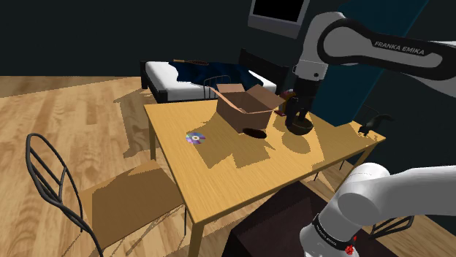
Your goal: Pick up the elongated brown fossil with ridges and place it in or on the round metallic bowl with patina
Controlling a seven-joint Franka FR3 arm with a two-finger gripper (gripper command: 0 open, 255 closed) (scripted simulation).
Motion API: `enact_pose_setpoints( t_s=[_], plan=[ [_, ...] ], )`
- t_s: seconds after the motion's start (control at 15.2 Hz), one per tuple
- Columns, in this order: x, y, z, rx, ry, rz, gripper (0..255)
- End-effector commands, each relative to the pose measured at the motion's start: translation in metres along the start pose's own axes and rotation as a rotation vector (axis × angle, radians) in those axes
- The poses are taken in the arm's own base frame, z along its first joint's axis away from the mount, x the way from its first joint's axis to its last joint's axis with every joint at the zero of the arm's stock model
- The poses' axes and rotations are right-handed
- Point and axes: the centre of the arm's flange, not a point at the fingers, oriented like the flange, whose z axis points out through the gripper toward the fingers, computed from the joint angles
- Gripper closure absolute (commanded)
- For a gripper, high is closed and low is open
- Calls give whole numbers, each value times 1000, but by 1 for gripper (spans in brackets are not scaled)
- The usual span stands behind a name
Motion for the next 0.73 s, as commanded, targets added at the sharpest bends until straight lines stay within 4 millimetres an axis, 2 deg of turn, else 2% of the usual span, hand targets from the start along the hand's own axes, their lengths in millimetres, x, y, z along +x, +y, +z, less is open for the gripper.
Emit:
enact_pose_setpoints(
  t_s=[0.0,0.66],
  plan=[
    [0,0,0,0,0,0,0],
    [66,76,73,-43,39,-155,0]
  ],
)
